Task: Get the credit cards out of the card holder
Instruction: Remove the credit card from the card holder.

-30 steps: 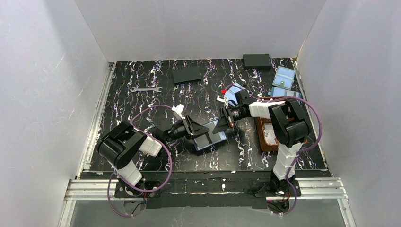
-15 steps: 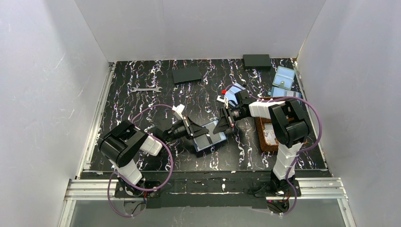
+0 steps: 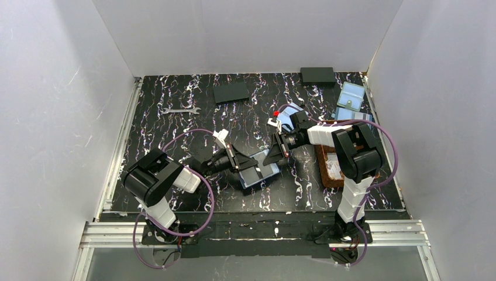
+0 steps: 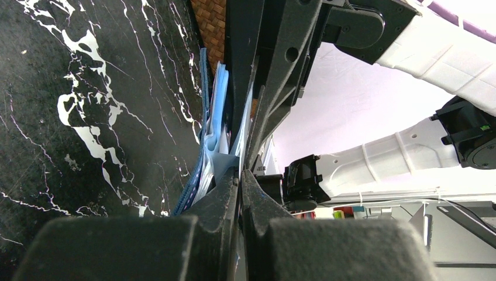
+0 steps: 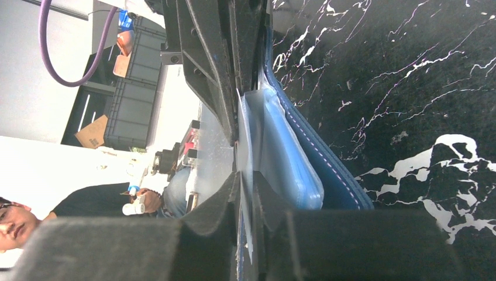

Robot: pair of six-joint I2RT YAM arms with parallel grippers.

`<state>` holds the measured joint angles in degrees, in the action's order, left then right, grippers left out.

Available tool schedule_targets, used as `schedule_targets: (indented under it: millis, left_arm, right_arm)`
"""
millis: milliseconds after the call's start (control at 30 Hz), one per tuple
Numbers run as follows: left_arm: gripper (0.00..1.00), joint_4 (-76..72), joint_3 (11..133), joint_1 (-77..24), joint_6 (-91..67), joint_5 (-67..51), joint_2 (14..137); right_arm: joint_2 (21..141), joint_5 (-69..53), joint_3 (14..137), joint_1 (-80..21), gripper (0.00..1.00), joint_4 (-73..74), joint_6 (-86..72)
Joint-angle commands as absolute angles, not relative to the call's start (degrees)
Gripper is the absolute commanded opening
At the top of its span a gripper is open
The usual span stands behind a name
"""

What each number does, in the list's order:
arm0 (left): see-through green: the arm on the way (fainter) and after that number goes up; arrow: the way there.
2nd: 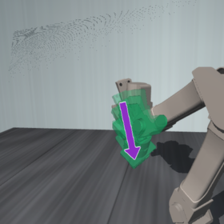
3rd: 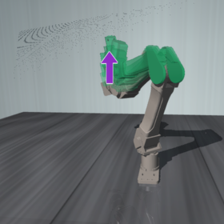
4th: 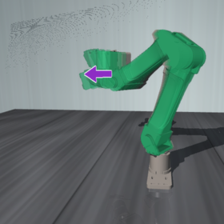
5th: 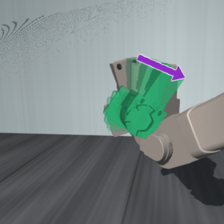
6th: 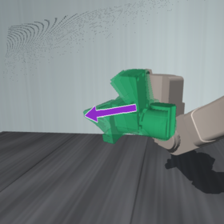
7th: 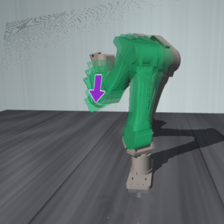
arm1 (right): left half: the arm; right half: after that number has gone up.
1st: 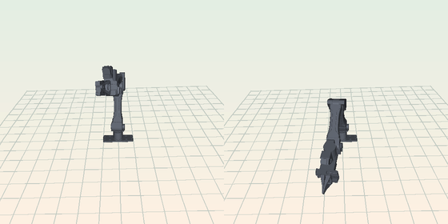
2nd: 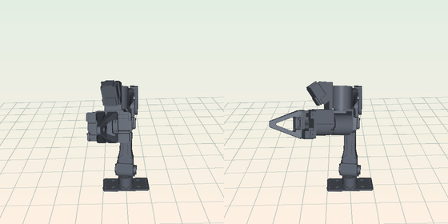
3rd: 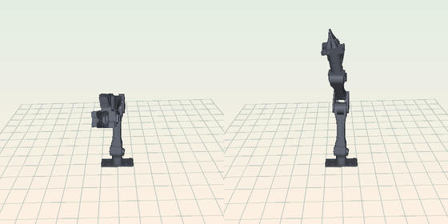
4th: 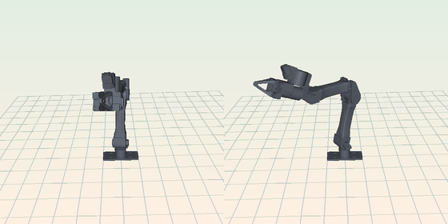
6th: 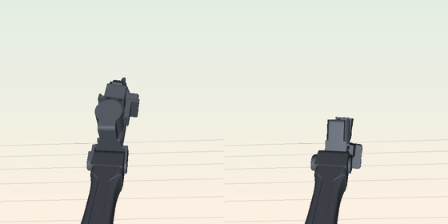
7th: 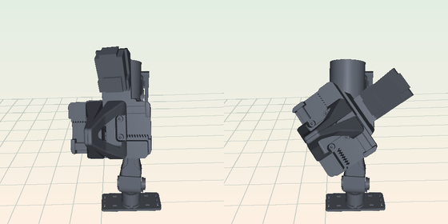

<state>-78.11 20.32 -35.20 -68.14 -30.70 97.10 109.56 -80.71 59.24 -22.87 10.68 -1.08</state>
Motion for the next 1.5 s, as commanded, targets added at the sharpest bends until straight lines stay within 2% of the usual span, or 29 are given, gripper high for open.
schedule_targets:
  millis: [0, 167, 500, 633, 833, 1267, 1333, 1467]
  left_arm:
    - [0.01, -80.63, 19.74, -34.51, -67.32, -32.71, 97.38]
    - [0.01, -81.03, 18.78, -33.69, -67.43, -33.56, 97.2]
    - [0.01, -81.45, 17.94, -33.05, -67.41, -34.71, 97.54]
    - [0.0, -81.47, 17.46, -32.54, -67.54, -34.8, 97.54]
    - [0.0, -81.82, 14.02, -30.3, -68.03, -35.01, 94.98]
    - [0.0, -80.68, 10.17, -27.77, -68.31, -35.54, 88.77]
    - [0.0, -80.56, 10.43, -27.69, -68.45, -35.91, 87.69]
    - [0.0, -79.4, 11.1, -27.69, -68.45, -37.29, 84.21]
  right_arm:
    - [109.65, -80.97, 61.43, -22.19, 0.08, 11.82, -0.18]
    - [109.68, -80.94, 61.44, -21.46, 0.07, 12.04, -0.2]
    - [109.79, -81.06, 61.44, -21.27, 0.16, 12.17, -0.18]
    - [109.86, -80.14, 61.44, -21.2, 0.1, 12.34, -0.18]
    - [110.59, -74.59, 61.61, -20.59, 0.07, 13.87, 2.08]
    - [113.66, -68.82, 63.36, -20.57, 0.04, 19.31, 6.44]
    - [114.0, -65.98, 65.16, -20.57, 0.05, 23.84, 11.4]
    - [113.74, -56.78, 70.05, -20.57, 0.21, 35.28, 21.73]
